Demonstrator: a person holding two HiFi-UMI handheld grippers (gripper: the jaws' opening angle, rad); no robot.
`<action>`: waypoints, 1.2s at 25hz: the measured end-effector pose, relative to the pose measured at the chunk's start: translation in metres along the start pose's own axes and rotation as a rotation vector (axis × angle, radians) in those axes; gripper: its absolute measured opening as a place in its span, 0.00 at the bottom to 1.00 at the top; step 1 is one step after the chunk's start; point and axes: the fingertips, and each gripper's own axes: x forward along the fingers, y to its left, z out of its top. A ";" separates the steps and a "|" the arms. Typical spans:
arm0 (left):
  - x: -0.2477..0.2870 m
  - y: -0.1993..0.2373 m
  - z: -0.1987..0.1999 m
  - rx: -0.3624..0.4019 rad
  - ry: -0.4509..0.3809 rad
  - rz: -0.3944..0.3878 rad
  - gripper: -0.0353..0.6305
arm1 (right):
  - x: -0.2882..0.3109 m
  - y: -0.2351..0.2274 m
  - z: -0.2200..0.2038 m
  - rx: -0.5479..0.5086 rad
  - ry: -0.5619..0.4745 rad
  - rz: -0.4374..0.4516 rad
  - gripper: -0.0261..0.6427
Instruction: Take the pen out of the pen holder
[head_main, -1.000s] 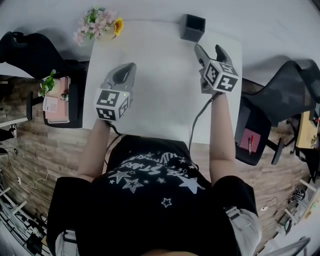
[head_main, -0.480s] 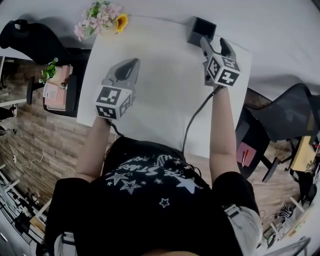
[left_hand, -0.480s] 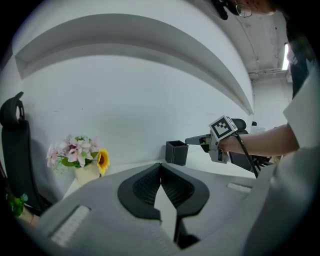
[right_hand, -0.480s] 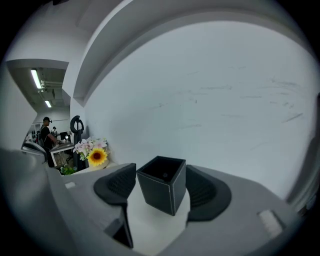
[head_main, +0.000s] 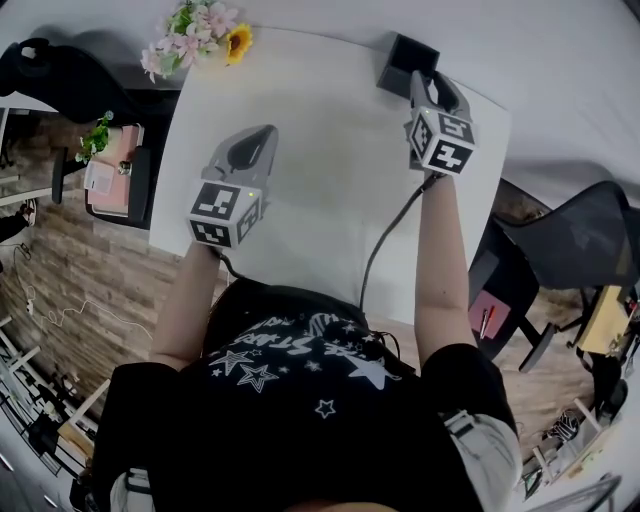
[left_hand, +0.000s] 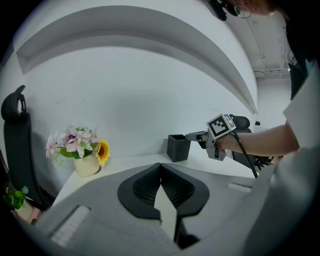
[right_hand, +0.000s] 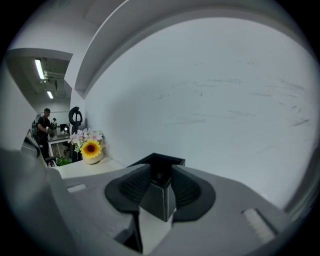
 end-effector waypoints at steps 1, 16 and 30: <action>0.000 0.000 -0.001 -0.002 0.003 0.002 0.07 | 0.000 0.000 0.000 -0.013 0.002 -0.006 0.22; -0.002 0.000 -0.007 -0.026 0.010 0.012 0.07 | 0.001 0.004 0.000 -0.020 0.037 -0.041 0.10; -0.022 0.000 0.005 -0.013 -0.044 -0.022 0.07 | -0.035 0.016 0.054 -0.024 -0.089 -0.061 0.09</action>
